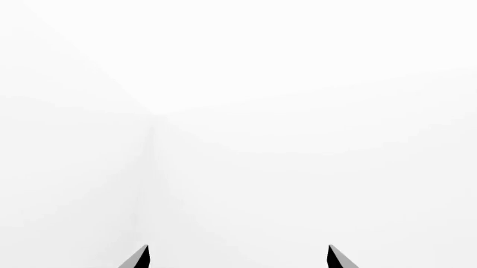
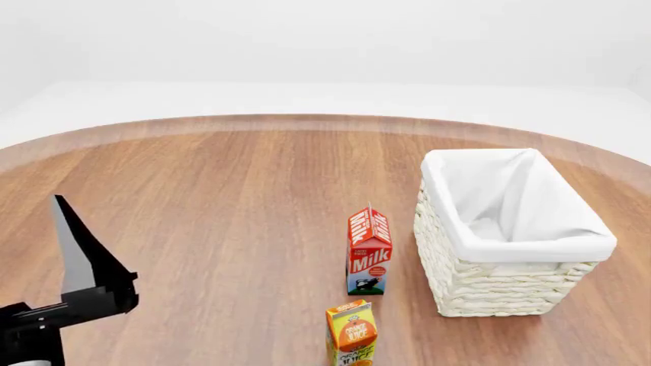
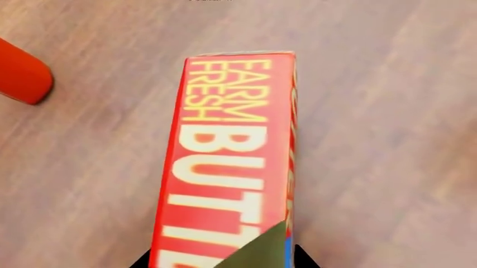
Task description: Pick up the cream cheese box and the butter, and put them in the basket.
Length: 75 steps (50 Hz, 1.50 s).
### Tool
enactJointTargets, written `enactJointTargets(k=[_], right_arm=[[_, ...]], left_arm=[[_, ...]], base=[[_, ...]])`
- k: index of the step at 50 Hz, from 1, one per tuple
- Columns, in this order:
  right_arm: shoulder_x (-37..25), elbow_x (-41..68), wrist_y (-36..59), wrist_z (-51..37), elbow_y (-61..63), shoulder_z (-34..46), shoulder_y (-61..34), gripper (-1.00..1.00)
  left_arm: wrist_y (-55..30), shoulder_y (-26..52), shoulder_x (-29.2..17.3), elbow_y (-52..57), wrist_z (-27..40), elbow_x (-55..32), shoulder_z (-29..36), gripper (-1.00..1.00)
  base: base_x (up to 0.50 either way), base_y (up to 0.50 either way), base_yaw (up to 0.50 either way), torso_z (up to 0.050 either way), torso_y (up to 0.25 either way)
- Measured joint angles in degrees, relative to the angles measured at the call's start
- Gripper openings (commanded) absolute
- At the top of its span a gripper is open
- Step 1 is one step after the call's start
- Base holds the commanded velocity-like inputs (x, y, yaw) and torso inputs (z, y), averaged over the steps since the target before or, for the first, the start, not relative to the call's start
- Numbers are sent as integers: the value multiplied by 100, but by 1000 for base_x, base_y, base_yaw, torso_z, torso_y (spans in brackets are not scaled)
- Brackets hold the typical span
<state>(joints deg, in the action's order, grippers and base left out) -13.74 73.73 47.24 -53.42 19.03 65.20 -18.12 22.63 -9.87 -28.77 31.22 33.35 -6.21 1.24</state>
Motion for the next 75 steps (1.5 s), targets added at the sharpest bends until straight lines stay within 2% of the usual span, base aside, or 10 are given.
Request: enactJointTargets(k=[19,38,55,67,75], right_arm=[[-50,-144,-84,-61,100,108,-57,-100],[-176,392,166,-1658,2022,-288,-823,-100],[-132,1011,218,-2711,2979,-625,-1486,-100],[-439,1463,18,-3211,3414,-1090,-1939,-100],[-862,1818,-245,-3457,3656,-1362,-2311,-100]], left_arm=[[-2,15,-7,-12,7,-3,6,100],[-6,-3,-27,20,27,-37,-27,100],[-18,-8,-50,51,41,-87,-58,100],[-34,-18,-62,85,57,-87,-81,100],[-46,-19,-65,105,67,-74,-87,100]], base=[[1,2,2,0,0],[0,0,0,0,0],[0,0,0,0,1],[0,0,0,0,1],[0,0,0,0,1]])
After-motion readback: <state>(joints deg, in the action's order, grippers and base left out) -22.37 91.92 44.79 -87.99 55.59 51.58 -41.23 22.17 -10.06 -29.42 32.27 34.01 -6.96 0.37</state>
